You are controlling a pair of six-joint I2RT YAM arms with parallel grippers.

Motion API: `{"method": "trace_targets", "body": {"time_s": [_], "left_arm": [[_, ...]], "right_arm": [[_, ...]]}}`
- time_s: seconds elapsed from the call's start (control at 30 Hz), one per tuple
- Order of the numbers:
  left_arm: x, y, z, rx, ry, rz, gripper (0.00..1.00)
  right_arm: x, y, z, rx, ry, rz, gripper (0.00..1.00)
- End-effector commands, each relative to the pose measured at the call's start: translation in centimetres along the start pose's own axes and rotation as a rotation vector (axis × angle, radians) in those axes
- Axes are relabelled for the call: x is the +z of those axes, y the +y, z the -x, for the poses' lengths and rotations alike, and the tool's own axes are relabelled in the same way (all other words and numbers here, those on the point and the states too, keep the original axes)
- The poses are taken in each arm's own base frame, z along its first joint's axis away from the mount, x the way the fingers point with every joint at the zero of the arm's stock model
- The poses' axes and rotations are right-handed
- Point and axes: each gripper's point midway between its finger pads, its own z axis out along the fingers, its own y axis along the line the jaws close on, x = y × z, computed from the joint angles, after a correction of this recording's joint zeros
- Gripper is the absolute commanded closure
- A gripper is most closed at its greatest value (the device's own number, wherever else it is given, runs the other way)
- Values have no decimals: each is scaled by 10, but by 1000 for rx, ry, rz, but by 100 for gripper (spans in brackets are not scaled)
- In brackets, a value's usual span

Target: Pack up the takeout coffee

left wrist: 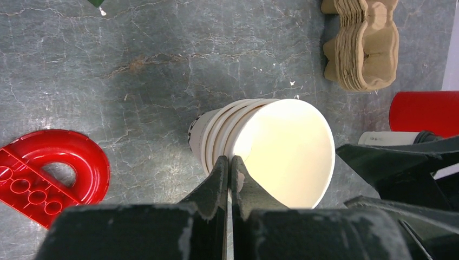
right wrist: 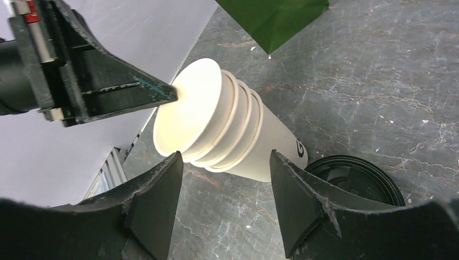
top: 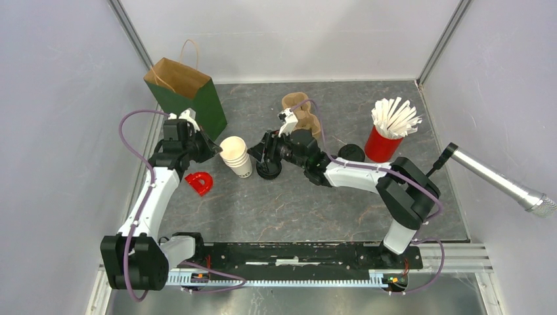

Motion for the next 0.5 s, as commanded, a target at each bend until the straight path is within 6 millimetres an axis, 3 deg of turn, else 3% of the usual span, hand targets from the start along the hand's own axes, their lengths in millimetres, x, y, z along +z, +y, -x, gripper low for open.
{"method": "trace_targets", "body": {"time_s": [0.0,0.47], "left_arm": [[-8,-12,11,22,-52,-56,98],[-12,-20,10,12,-54,-96,98]], "right_arm": [[13,0,5,29,-19,-17,34],[24,7,0,82,-16,38,36]]}}
